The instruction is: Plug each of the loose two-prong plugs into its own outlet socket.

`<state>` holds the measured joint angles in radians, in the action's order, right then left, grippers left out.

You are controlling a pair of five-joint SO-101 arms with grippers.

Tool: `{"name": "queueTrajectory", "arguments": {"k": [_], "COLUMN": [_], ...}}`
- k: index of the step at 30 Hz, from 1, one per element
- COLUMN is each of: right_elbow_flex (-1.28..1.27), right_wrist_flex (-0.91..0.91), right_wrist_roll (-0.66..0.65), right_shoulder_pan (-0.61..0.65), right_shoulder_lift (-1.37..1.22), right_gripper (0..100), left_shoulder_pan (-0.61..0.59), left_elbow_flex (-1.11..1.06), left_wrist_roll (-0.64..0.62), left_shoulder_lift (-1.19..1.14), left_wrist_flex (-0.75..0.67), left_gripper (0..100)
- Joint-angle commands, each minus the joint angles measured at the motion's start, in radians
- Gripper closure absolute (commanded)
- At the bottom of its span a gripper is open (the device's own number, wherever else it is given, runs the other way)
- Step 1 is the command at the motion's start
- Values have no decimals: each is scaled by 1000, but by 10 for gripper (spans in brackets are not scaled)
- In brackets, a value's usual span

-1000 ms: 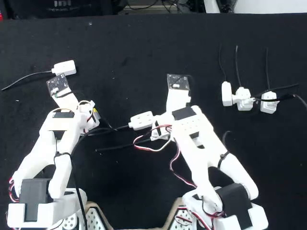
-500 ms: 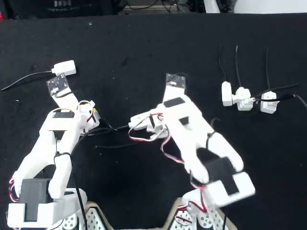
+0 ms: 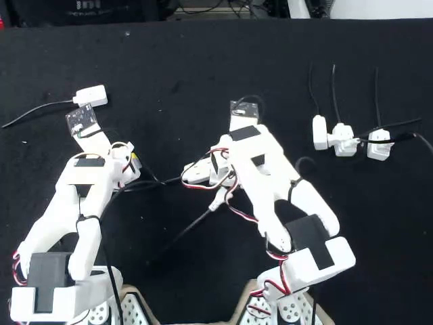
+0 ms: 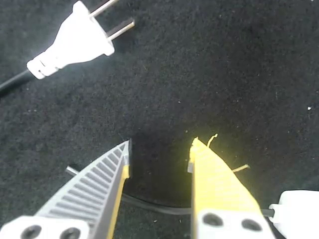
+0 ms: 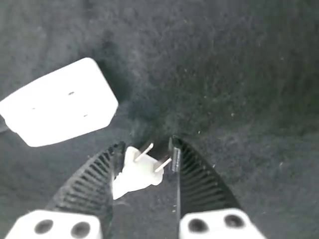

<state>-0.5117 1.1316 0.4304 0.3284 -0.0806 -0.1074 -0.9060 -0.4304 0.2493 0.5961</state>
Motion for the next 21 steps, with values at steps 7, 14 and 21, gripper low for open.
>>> {"name": "queueTrajectory", "arguments": {"k": [7, 14, 21], "right_elbow_flex": [220, 430, 539], "right_wrist_flex": [6, 12, 318], "right_wrist_roll": [-460, -970, -1278], "right_shoulder_pan": [-264, -353, -233], "right_shoulder_lift": [13, 13, 15], "right_gripper": [987, 987, 987], "left_shoulder_pan": [-10, -10, -10], "left_elbow_flex": [5, 5, 5], "left_wrist_roll": [-3, -3, -3], "left_shoulder_lift": [29, 29, 29], "left_wrist_flex": [-17, -17, -17], "left_gripper": [805, 805, 805]}}
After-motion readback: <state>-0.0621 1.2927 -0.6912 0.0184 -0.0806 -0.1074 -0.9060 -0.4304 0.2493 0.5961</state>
